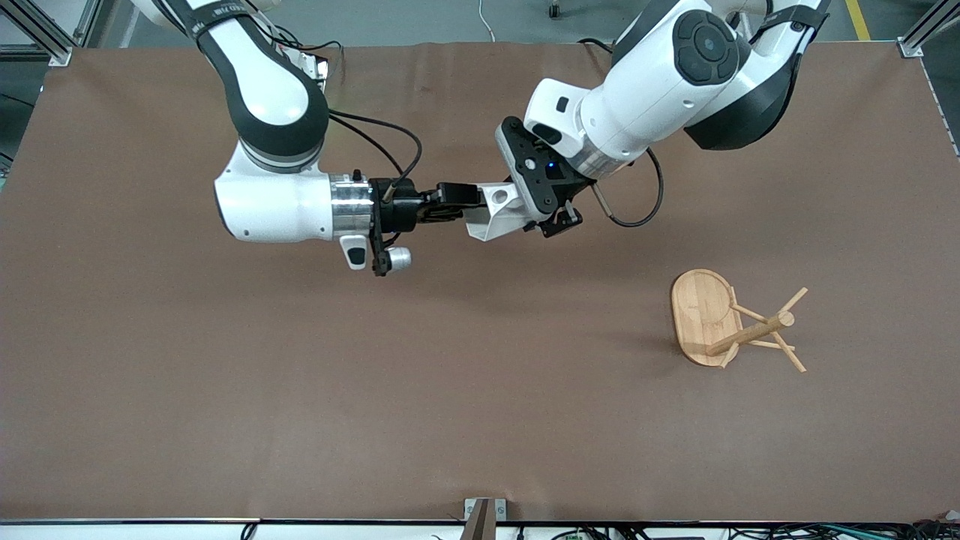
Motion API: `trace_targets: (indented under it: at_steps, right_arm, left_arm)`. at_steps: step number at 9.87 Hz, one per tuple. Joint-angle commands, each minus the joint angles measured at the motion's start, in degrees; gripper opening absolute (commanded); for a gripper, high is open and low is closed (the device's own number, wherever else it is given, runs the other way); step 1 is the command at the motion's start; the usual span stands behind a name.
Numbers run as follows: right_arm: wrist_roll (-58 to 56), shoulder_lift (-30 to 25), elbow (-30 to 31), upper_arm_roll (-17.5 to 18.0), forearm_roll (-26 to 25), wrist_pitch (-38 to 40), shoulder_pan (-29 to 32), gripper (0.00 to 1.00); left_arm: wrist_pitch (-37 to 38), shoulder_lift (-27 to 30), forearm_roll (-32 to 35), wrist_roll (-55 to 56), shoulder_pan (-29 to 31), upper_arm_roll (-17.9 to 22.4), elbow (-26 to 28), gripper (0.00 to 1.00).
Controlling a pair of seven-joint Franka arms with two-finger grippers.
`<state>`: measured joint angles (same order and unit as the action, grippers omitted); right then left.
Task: Hang cup on rack
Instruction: 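Grasp the cup's open end with the left gripper, then carry the cup toward the rack while the right gripper releases, withdraws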
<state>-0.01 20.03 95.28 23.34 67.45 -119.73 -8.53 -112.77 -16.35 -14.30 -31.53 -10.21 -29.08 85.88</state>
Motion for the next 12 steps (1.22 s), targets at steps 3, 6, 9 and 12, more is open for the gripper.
trace_targets:
  at_steps: [3, 6, 9, 12]
  right_arm:
    - [10.27, -3.33, 2.72, -2.92, -29.94, 4.56, 7.74, 1.00]
    - [4.62, -7.62, 2.20, -19.34, -53.04, 12.33, 7.74, 1.00]
    - [-7.36, -9.82, -3.41, -25.89, -68.37, 12.94, 9.84, 1.00]
    - [3.16, -19.91, -2.81, -26.07, -70.44, 22.57, 10.73, 1.00]
  left_arm:
    - [-1.14, -1.75, 3.13, 0.77, 0.63, 0.52, 0.78, 0.00]
    - [-1.23, -2.55, 3.14, 8.82, 7.20, 0.87, 0.78, 0.00]
    - [-0.26, -2.37, 3.92, 20.70, 12.30, 1.05, 0.51, 0.00]
    - [2.19, -2.11, 5.07, 29.95, 15.74, 0.87, 1.04, 0.00]
